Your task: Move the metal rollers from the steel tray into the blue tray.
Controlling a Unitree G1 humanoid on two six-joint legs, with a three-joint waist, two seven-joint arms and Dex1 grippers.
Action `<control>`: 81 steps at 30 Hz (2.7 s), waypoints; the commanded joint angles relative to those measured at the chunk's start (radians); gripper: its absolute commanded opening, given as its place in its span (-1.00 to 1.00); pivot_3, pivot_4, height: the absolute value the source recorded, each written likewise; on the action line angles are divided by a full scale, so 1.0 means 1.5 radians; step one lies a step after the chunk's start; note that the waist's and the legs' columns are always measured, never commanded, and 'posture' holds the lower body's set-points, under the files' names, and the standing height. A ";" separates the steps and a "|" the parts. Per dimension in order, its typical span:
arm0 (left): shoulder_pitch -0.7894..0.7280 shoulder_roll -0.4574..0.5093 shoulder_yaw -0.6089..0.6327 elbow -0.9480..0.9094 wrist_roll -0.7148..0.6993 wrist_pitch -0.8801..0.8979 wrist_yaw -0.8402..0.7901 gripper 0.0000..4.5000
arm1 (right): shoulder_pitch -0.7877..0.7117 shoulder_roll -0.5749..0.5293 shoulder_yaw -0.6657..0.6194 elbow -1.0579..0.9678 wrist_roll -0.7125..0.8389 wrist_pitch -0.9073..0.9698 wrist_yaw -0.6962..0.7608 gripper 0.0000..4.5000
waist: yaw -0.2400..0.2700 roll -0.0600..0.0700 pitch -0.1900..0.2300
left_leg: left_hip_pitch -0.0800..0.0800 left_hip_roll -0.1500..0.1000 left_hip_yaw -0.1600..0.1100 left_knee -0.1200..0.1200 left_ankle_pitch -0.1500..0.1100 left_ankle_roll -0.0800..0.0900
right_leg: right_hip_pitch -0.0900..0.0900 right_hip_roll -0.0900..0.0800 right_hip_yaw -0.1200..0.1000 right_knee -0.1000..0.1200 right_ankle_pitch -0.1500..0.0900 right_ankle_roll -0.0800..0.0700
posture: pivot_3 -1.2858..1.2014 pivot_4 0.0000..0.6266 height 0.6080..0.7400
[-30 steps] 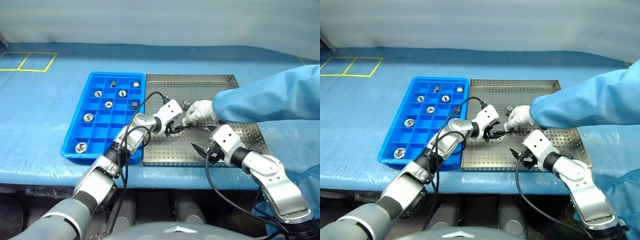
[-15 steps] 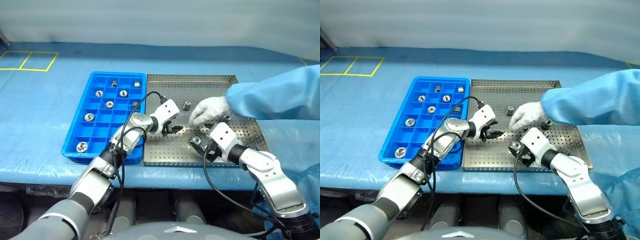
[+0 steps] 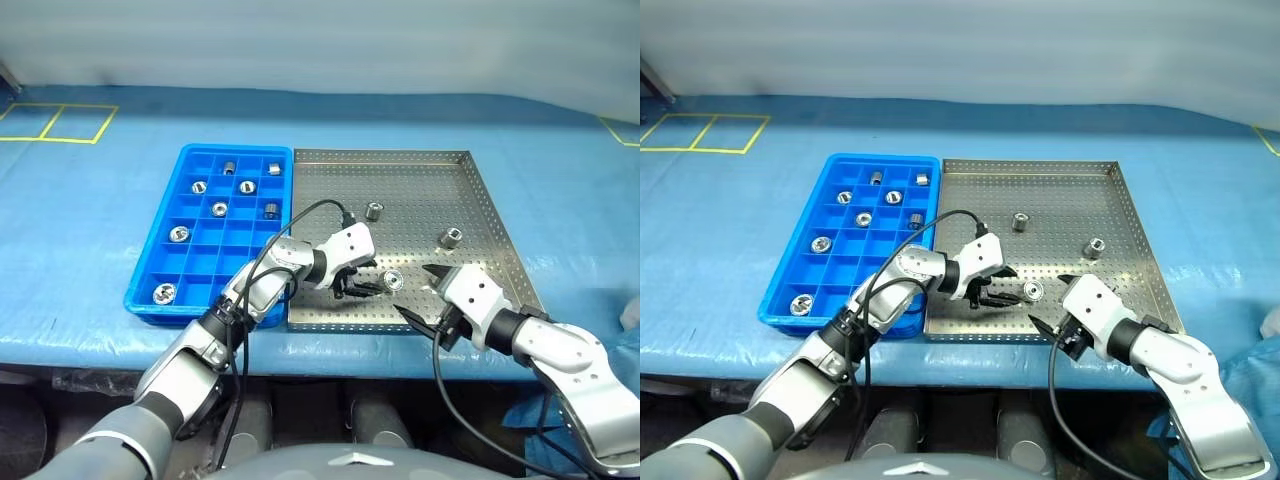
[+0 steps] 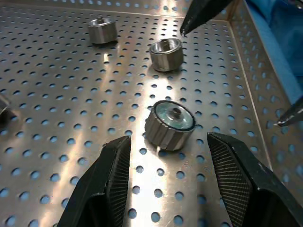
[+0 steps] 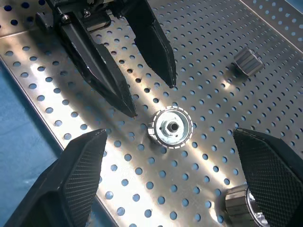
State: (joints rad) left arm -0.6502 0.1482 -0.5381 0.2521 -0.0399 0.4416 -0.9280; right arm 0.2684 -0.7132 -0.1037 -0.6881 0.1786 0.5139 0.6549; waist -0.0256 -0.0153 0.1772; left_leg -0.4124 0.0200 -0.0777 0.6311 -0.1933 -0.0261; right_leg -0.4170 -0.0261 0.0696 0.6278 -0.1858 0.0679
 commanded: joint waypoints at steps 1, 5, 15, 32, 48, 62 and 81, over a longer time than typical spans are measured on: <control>-0.023 -0.022 -0.008 0.025 0.016 -0.031 0.002 0.23 | 0.007 -0.004 -0.024 -0.038 0.007 0.004 -0.003 1.00 | -0.001 0.000 0.000 | 0.000 0.000 0.000 0.000 0.000 0.000 | 0.000 0.000 0.000 0.000 0.000 0.000 | 0.00 -0.52 1.00; -0.043 -0.050 -0.007 0.081 0.041 -0.050 0.028 0.23 | 0.009 0.011 -0.012 -0.043 0.011 0.010 -0.015 1.00 | -0.006 0.000 0.000 | 0.000 0.000 0.000 0.000 0.000 0.000 | 0.000 0.000 0.000 0.000 0.000 0.000 | -0.01 -0.52 1.00; -0.049 -0.075 -0.008 0.128 0.059 -0.070 0.025 0.23 | 0.014 0.030 0.026 -0.024 0.011 0.013 -0.022 1.00 | -0.010 0.000 0.000 | 0.000 0.000 0.000 0.000 0.000 0.000 | 0.000 0.000 0.000 0.000 0.000 0.000 | -0.01 -0.52 1.00; -0.034 -0.068 0.067 0.060 0.035 -0.049 0.093 -0.17 | -0.011 0.035 0.057 0.027 0.000 0.002 -0.029 1.00 | -0.010 0.000 0.000 | 0.000 0.000 0.000 0.000 0.000 0.000 | 0.000 0.000 0.000 0.000 0.000 0.000 | 0.01 -0.52 1.00; 0.191 0.143 0.302 -0.531 0.052 0.349 0.266 -0.17 | -0.162 0.083 0.131 0.137 0.017 -0.052 0.013 1.00 | 0.012 0.000 0.000 | 0.001 0.000 -0.001 -0.001 0.000 0.000 | 0.000 0.000 0.000 0.000 0.000 0.000 | 0.18 -0.52 1.00; 0.320 0.173 0.342 -0.592 0.068 0.456 0.393 -0.17 | -0.230 0.086 0.165 0.191 0.006 -0.072 0.035 1.00 | 0.060 0.000 0.000 | 0.001 0.000 -0.001 -0.001 0.000 0.000 | 0.001 0.000 -0.002 0.000 0.000 -0.001 | 0.24 -0.52 1.00; 0.289 0.079 0.343 -0.570 -0.090 0.250 0.323 0.71 | -0.292 0.159 0.123 0.250 -0.048 -0.015 -0.124 1.00 | 0.066 0.000 0.000 | 0.000 0.000 -0.001 -0.001 0.000 0.000 | 0.000 0.000 -0.001 0.000 0.000 -0.001 | 0.22 -0.52 1.00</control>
State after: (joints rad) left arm -0.2090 0.2704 -0.0337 -0.5195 -0.0876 0.8847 -0.3631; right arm -0.1331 -0.4923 0.1240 -0.3389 0.1301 0.4577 0.5410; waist 0.0741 -0.0158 0.1775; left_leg -0.4121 0.0205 -0.0788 0.6292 -0.1933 -0.0265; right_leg -0.4168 -0.0266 0.0674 0.6274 -0.1860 0.0666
